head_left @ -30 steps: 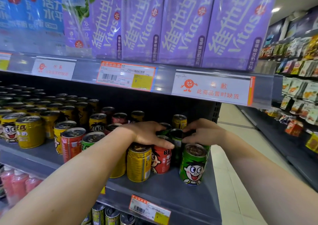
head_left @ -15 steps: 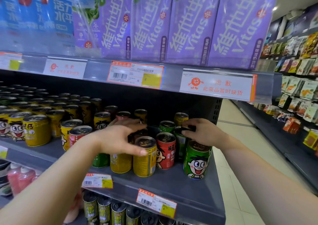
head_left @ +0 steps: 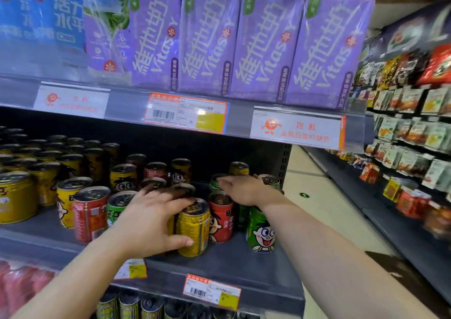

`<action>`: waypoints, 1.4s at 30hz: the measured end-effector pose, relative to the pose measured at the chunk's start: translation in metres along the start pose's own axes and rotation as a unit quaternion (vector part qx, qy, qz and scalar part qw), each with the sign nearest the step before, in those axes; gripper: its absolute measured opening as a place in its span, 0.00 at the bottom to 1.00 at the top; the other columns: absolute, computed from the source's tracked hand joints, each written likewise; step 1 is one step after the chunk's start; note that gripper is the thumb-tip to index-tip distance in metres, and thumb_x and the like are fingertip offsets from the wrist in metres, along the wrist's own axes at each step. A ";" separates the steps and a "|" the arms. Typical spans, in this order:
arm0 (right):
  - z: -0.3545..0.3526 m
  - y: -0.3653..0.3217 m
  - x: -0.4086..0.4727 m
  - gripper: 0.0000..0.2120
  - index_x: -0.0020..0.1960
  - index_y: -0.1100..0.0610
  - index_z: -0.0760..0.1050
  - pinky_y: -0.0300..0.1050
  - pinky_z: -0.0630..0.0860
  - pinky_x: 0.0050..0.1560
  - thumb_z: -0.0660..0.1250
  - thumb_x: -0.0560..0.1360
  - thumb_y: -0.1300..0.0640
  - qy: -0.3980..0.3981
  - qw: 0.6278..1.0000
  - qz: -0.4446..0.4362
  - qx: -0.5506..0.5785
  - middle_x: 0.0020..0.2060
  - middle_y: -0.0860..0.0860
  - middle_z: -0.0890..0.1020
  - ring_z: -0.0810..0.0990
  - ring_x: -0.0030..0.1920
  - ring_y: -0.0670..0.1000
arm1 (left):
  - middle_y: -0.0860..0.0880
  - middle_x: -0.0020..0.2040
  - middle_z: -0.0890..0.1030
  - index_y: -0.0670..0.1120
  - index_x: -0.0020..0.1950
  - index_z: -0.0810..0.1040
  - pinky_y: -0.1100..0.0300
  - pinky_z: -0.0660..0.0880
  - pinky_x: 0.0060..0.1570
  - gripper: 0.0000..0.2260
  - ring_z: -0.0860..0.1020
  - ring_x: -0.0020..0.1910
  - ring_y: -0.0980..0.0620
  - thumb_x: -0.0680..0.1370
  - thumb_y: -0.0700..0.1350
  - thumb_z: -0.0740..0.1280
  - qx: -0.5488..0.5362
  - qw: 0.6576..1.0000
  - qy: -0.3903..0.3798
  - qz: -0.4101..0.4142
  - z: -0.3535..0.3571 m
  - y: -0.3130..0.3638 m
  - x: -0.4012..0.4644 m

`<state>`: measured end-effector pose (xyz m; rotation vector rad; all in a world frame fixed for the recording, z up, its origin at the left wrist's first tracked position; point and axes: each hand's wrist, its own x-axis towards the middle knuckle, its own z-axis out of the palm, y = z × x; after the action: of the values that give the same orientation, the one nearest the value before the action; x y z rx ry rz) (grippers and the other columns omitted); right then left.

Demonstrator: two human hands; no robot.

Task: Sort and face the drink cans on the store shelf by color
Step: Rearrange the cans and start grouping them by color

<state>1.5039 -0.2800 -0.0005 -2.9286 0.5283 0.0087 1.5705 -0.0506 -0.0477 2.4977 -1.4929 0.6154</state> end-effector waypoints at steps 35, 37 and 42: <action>-0.011 0.041 0.011 0.30 0.71 0.38 0.64 0.45 0.50 0.73 0.49 0.72 0.29 -0.048 0.982 -0.178 -0.032 0.76 0.45 0.57 0.54 0.75 0.49 | 0.56 0.54 0.81 0.58 0.65 0.72 0.55 0.77 0.46 0.35 0.81 0.48 0.51 0.60 0.68 0.67 0.069 0.993 0.078 0.058 0.011 0.056 0.021; -0.011 0.043 0.011 0.37 0.70 0.38 0.65 0.47 0.53 0.74 0.46 0.66 0.23 -0.050 0.984 -0.168 -0.026 0.76 0.45 0.59 0.56 0.75 0.49 | 0.55 0.53 0.82 0.58 0.64 0.74 0.54 0.77 0.45 0.37 0.82 0.47 0.50 0.57 0.65 0.75 0.081 0.992 0.085 0.055 0.011 0.057 0.021; -0.009 0.050 0.021 0.49 0.71 0.42 0.66 0.48 0.54 0.75 0.38 0.60 0.18 -0.028 0.985 -0.170 0.000 0.74 0.45 0.63 0.59 0.74 0.48 | 0.54 0.53 0.82 0.56 0.63 0.76 0.52 0.76 0.50 0.36 0.82 0.49 0.49 0.56 0.62 0.78 0.095 0.987 0.110 0.075 0.011 0.053 0.021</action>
<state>1.5057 -0.3353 -0.0005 -2.9662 0.0165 0.0493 1.5356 -0.0970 -0.0526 2.3662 -1.6136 1.0680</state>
